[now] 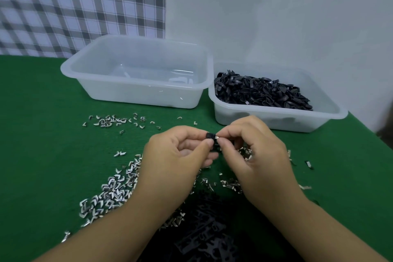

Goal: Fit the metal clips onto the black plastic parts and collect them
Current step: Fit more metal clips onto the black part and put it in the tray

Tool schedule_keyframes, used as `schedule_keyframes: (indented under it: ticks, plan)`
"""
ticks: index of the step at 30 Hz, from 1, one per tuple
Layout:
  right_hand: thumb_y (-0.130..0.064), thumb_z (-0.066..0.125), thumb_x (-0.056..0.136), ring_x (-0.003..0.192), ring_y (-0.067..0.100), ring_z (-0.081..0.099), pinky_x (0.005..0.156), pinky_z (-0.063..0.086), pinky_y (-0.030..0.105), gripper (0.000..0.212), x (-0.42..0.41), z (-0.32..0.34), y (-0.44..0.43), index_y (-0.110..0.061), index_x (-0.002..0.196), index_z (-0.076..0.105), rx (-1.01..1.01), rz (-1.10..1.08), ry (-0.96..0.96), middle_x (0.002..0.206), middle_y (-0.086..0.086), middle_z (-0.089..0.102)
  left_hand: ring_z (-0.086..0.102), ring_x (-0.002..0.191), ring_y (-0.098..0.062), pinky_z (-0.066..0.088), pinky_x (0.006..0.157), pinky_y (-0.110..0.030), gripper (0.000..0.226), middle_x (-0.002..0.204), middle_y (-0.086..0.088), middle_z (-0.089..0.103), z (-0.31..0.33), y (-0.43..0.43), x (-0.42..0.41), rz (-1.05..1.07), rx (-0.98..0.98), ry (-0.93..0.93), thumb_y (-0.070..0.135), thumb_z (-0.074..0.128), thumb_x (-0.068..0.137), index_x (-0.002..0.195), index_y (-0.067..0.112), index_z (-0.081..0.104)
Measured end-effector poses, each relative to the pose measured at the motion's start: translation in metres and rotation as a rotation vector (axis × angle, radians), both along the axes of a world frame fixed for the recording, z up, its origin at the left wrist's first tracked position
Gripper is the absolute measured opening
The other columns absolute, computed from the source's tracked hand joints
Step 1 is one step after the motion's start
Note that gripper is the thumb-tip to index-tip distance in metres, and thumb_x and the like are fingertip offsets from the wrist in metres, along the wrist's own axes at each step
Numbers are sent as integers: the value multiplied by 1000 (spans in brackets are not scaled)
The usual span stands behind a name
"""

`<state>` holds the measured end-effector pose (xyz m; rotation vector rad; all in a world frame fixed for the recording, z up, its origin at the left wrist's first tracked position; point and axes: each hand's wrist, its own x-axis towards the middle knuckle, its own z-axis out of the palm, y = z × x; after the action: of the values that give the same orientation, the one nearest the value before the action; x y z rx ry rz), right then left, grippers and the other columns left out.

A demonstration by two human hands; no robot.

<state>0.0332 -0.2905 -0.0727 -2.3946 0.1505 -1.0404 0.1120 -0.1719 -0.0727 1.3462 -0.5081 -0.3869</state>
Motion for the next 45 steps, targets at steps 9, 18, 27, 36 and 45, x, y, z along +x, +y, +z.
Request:
schedule_keyframes:
  ticks: [9, 18, 27, 36, 45]
  plan:
    - [-15, 62, 84, 74, 11, 53, 68, 44, 26, 8, 0, 0, 1, -11, 81, 68, -94, -65, -52, 78, -5, 56, 73, 61, -20, 54, 52, -18, 20, 63, -9, 72, 0, 1, 0, -1, -6, 5, -2, 71, 78, 68, 15, 72]
    - [-12, 67, 80, 75, 13, 56, 68, 45, 27, 4, -1, 1, -1, -12, 80, 71, -83, -60, -30, 77, -5, 59, 73, 60, -19, 55, 53, -18, 19, 62, -8, 72, -2, 2, 0, -9, 2, -68, -4, 71, 77, 69, 13, 71]
    - [-6, 71, 78, 88, 8, 59, 80, 43, 15, 18, -3, 7, -4, -18, 90, 74, 204, 67, 102, 87, -7, 64, 71, 62, -5, 56, 60, -16, 30, 68, 8, 73, -5, 3, 0, 54, 121, -333, -2, 70, 79, 73, 27, 70]
    - [-9, 72, 75, 83, 7, 58, 77, 44, 18, 12, -4, 8, -8, -19, 82, 74, 142, 72, 114, 81, -8, 66, 69, 60, -4, 58, 62, -20, 20, 67, 7, 72, -6, 5, -2, 68, 197, -430, 3, 70, 80, 76, 23, 71]
    - [-15, 75, 75, 88, 6, 55, 80, 41, 14, 23, -2, 17, -4, -21, 97, 71, 34, -11, 106, 90, -10, 63, 72, 61, -12, 53, 56, -14, 16, 68, -5, 72, -2, 1, 6, 167, 13, -86, -2, 65, 84, 79, 13, 66]
